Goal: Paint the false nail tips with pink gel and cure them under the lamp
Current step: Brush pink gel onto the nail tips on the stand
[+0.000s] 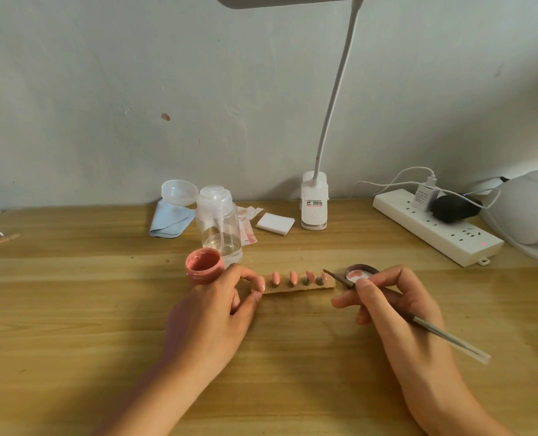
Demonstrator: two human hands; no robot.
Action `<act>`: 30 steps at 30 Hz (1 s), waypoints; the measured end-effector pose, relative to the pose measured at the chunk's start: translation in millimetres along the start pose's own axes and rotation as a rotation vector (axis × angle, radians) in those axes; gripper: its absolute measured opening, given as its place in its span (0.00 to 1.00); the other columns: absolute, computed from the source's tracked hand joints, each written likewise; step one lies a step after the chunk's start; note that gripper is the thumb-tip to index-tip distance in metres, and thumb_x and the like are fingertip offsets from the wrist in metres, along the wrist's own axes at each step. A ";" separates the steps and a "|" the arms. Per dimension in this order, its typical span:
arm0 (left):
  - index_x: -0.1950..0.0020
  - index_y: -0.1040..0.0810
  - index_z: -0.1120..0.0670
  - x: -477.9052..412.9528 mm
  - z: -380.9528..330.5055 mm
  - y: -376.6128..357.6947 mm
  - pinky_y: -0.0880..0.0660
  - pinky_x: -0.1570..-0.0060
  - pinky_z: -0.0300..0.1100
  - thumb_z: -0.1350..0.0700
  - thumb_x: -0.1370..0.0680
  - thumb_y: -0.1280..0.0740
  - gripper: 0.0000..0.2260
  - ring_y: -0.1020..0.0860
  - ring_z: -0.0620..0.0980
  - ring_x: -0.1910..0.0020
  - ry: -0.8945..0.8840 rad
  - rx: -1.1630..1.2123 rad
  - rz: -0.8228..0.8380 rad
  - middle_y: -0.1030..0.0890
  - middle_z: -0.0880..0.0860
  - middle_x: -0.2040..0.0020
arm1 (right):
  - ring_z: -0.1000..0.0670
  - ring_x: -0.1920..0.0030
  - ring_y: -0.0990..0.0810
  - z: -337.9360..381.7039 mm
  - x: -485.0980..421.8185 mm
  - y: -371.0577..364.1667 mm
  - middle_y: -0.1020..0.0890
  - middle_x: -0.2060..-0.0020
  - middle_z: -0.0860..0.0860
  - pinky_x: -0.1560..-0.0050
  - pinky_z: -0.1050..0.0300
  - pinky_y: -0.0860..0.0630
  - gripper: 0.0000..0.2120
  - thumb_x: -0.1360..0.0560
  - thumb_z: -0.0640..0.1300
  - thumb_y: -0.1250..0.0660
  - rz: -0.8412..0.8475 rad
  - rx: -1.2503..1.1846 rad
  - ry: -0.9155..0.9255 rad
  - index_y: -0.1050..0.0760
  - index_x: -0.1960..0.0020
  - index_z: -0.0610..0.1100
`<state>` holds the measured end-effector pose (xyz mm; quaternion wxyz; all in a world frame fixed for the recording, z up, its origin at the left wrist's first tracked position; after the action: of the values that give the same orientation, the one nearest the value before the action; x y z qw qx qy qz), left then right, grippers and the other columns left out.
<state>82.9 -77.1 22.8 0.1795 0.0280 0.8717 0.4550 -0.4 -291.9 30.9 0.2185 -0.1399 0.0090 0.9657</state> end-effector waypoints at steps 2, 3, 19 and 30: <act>0.51 0.28 0.37 0.3 0.2 -0.1 0.32 0.70 0.39 0.44 0.24 0.32 0.05 0.25 0.42 0.68 -0.001 0.002 0.000 0.25 0.40 0.68 | 0.60 0.66 0.20 -2.1 -1.1 -0.1 0.14 0.65 0.45 0.65 0.68 0.27 0.05 0.21 0.37 0.36 0.000 0.004 -0.009 0.29 0.55 0.38; 0.51 0.28 0.37 0.4 0.3 -0.1 0.31 0.70 0.39 0.44 0.24 0.32 0.06 0.25 0.42 0.67 0.000 0.003 -0.002 0.25 0.41 0.68 | 0.60 0.66 0.20 -3.1 -1.2 -0.5 0.14 0.65 0.45 0.65 0.69 0.27 0.05 0.21 0.37 0.36 0.010 0.010 -0.015 0.29 0.55 0.37; 0.51 0.28 0.39 0.3 -0.8 -0.1 0.32 0.71 0.40 0.45 0.24 0.32 0.05 0.25 0.42 0.68 -0.013 -0.004 -0.012 0.24 0.42 0.68 | 0.60 0.68 0.22 -5.8 -0.3 -4.7 0.14 0.65 0.47 0.65 0.69 0.27 0.05 0.20 0.37 0.37 0.066 0.059 -0.015 0.30 0.55 0.39; 0.50 0.28 0.38 -1.4 2.0 -2.4 0.33 0.71 0.39 0.45 0.24 0.32 0.05 0.25 0.42 0.68 -0.020 -0.019 -0.016 0.25 0.40 0.68 | 0.49 0.62 0.20 12.5 -0.3 0.1 0.14 0.59 0.46 0.59 0.58 0.24 0.09 0.22 0.45 0.39 -0.044 -0.042 0.104 0.26 0.45 0.44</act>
<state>85.2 -77.2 20.2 0.1922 0.0241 0.8658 0.4614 -3.5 -291.2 43.0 0.2359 -0.1946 -0.0032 0.9521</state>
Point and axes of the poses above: each hand's wrist, its own x-axis away from the middle knuckle, its own y-axis out of the back of the hand, z = x × y, the point moved 7 cm from there along -x, towards the middle knuckle
